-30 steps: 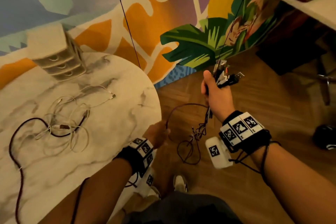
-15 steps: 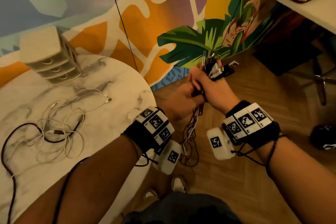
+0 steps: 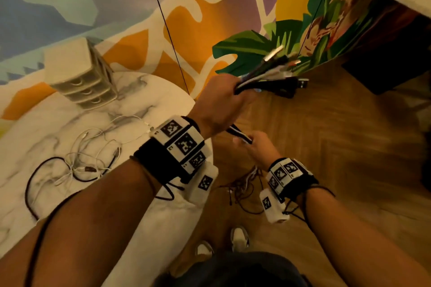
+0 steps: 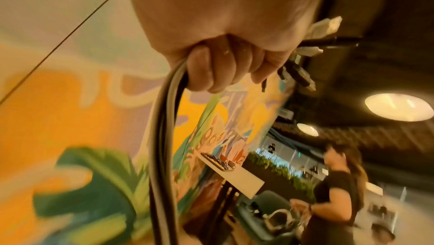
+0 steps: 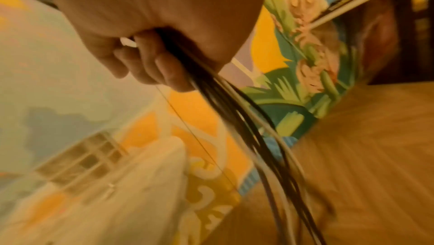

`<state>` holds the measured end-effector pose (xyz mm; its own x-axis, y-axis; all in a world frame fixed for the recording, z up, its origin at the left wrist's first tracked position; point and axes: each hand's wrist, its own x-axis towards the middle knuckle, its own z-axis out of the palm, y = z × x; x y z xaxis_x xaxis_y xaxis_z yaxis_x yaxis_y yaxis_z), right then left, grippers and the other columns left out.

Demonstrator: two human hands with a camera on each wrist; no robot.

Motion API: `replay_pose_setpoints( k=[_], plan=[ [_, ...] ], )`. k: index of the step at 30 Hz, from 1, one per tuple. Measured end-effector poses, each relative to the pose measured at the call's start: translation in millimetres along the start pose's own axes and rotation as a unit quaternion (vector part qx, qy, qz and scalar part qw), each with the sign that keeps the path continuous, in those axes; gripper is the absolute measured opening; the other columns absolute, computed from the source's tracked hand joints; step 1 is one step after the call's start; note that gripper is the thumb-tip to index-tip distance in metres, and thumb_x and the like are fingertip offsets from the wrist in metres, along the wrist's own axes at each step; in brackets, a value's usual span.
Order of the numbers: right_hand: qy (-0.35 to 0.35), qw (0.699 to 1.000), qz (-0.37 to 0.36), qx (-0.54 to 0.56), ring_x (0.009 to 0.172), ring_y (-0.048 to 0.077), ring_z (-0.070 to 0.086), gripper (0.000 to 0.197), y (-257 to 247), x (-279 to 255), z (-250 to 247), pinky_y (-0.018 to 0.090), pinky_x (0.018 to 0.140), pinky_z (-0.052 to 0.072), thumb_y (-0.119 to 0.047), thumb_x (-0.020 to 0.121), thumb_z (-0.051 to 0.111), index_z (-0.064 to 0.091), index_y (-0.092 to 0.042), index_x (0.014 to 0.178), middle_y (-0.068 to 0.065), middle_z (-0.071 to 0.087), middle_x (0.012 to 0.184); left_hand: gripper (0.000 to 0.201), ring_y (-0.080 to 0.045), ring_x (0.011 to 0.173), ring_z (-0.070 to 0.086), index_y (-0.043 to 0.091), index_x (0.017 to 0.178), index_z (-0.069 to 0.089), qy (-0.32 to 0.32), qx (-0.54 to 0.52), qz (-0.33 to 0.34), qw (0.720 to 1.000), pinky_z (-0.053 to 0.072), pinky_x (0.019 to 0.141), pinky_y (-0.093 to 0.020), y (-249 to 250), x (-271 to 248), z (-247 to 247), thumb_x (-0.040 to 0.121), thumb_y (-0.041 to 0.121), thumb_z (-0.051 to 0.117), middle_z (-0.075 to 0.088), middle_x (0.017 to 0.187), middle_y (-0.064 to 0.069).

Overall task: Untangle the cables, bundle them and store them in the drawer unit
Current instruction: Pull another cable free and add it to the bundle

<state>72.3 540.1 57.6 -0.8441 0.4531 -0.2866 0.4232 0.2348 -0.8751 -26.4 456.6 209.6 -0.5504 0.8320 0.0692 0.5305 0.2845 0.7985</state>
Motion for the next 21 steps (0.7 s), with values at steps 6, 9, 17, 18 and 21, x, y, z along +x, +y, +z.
replay_pose_setpoints(
  k=[6, 9, 17, 18, 21],
  plan=[
    [0.013, 0.989, 0.138, -0.055, 0.049, 0.018, 0.031, 0.044, 63, 9, 0, 0.030, 0.054, 0.026, -0.034, 0.092, 0.055, 0.034, -0.019, 0.056, 0.000, 0.034, 0.052, 0.034, -0.021, 0.045, 0.038, 0.013, 0.068, 0.062, 0.069, 0.327, 0.157, 0.929, 0.031, 0.045, -0.030, 12, 13, -50, 0.084, 0.038, 0.046, 0.045, 0.051, -0.001],
    [0.030, 0.981, 0.190, -0.024, 0.048, 0.018, 0.035, 0.042, 56, 14, 1, 0.028, 0.049, 0.028, -0.035, 0.093, 0.054, 0.039, -0.016, 0.059, 0.001, 0.038, 0.053, 0.035, -0.020, 0.042, 0.032, 0.013, 0.062, 0.058, 0.073, 0.376, 0.211, 0.899, 0.031, 0.043, -0.026, -2, 11, -44, 0.082, 0.039, 0.046, 0.045, 0.046, -0.003],
    [0.082, 0.981, 0.157, 0.085, 0.041, 0.015, 0.032, 0.041, 18, 14, 7, 0.028, 0.048, 0.026, -0.028, 0.090, 0.057, 0.039, -0.017, 0.055, -0.003, 0.036, 0.047, 0.035, -0.025, 0.068, 0.055, 0.014, 0.080, 0.064, 0.000, 0.271, 0.060, 0.961, 0.030, 0.058, -0.032, -58, -2, 19, 0.090, 0.041, 0.044, 0.065, 0.076, -0.006],
    [0.086, 0.981, 0.144, 0.101, 0.040, 0.013, 0.030, 0.041, 12, 11, 5, 0.028, 0.047, 0.024, -0.027, 0.091, 0.056, 0.038, -0.017, 0.055, -0.005, 0.035, 0.046, 0.032, -0.024, 0.074, 0.059, 0.015, 0.083, 0.064, -0.022, 0.256, 0.043, 0.965, 0.035, 0.060, -0.032, -66, -3, 29, 0.092, 0.039, 0.045, 0.066, 0.081, -0.004],
    [0.049, 0.994, 0.029, 0.093, 0.035, 0.003, 0.034, 0.036, -11, 1, -1, 0.021, 0.044, 0.025, -0.017, 0.095, 0.049, 0.046, -0.025, 0.061, -0.011, 0.042, 0.040, 0.035, -0.021, 0.070, 0.058, 0.012, 0.083, 0.066, -0.076, 0.164, -0.045, 0.983, 0.040, 0.059, -0.031, -78, -2, 50, 0.092, 0.042, 0.050, 0.063, 0.075, -0.005]
  ],
)
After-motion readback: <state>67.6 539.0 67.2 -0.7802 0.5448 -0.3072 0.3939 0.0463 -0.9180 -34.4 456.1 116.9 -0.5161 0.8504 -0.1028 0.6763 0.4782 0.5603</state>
